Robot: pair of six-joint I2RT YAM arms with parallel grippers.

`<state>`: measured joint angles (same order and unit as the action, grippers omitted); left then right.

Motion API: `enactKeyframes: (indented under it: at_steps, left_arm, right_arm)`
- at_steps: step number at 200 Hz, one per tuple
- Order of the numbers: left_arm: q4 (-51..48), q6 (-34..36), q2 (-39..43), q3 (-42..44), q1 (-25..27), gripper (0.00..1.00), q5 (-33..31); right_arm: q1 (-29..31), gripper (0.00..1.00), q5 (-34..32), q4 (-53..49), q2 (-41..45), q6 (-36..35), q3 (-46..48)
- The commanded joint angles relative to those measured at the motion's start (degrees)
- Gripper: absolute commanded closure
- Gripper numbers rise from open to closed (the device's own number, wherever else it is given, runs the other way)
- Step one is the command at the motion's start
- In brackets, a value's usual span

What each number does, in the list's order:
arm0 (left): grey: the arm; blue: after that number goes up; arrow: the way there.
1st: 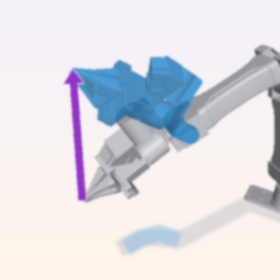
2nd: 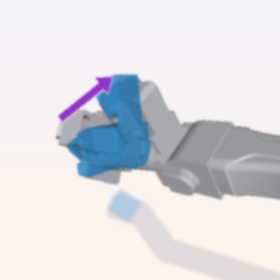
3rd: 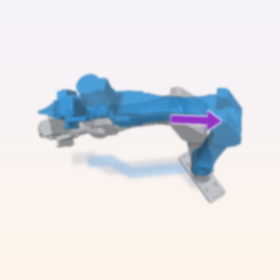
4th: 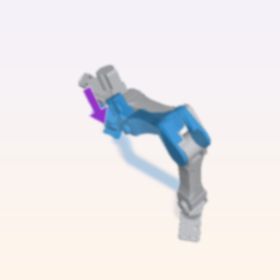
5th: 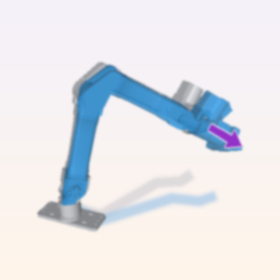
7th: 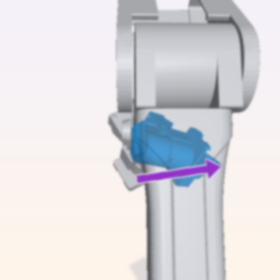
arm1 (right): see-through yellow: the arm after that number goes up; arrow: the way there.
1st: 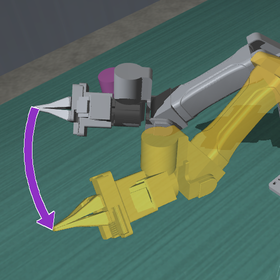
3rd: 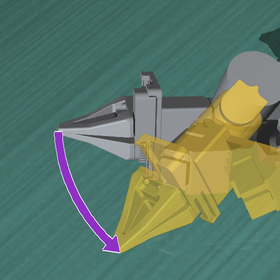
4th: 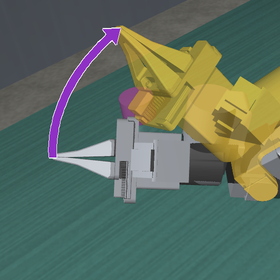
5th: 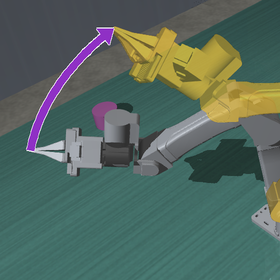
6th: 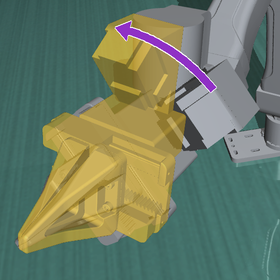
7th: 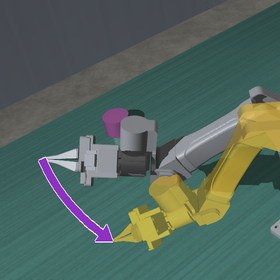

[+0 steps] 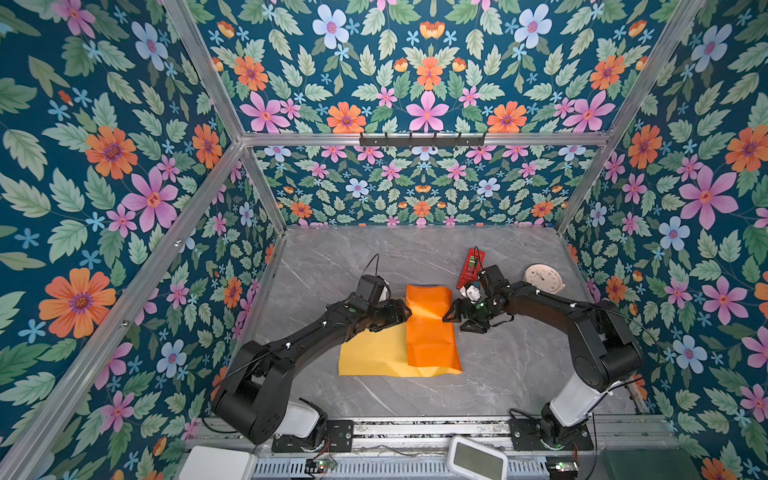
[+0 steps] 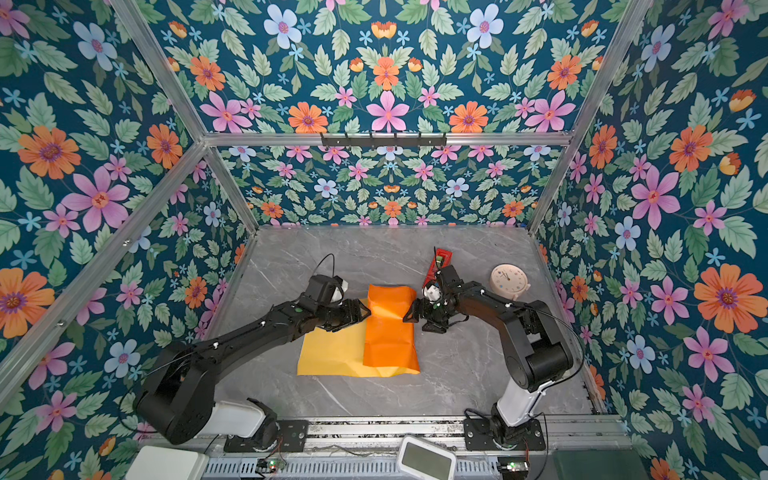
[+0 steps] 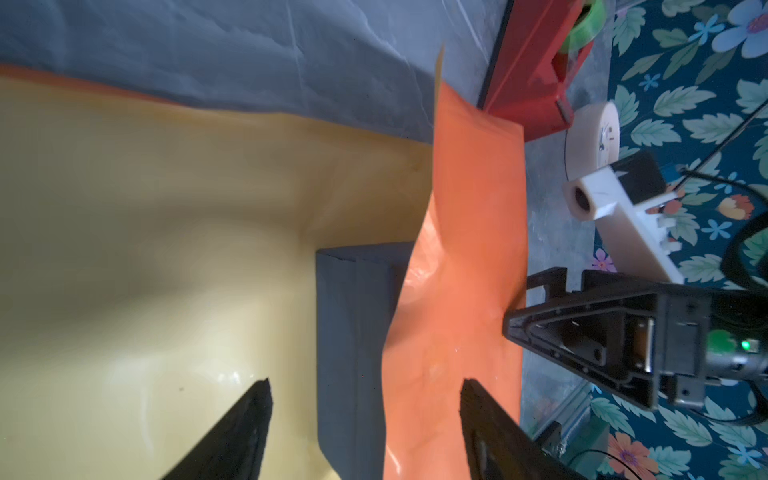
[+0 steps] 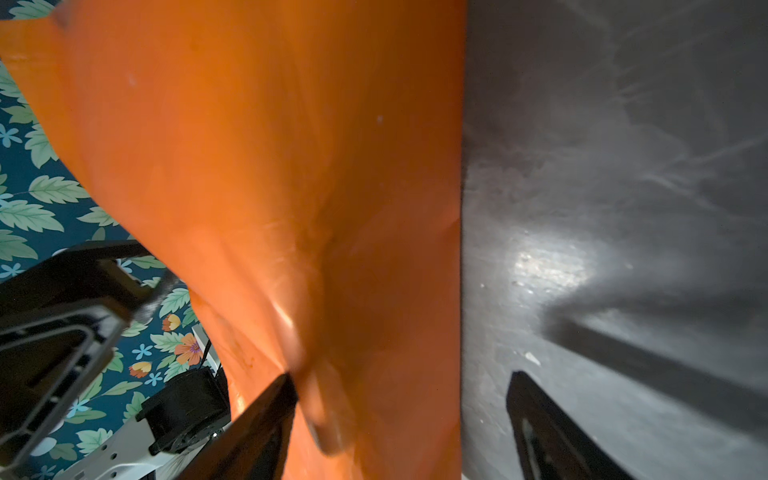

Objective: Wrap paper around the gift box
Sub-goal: 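Release the orange sheet with the left gripper and move it to the yellow paper's edge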

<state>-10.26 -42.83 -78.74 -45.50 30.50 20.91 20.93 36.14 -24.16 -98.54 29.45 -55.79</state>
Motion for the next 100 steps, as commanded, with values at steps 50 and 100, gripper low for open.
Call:
enactKeyframes:
  at_steps: [50,100]
  left_arm:
    - [-17.1,5.0,15.8,8.4,-14.4,0.13,-10.6]
    - [-22.1,3.6,14.5,10.0,-18.1,0.11,-12.0]
  right_arm:
    - [0.2,0.2,-15.5,-10.5,-1.0,0.3,1.5]
    - [0.2,0.2,-15.2,-10.7,-0.6,0.1,0.5]
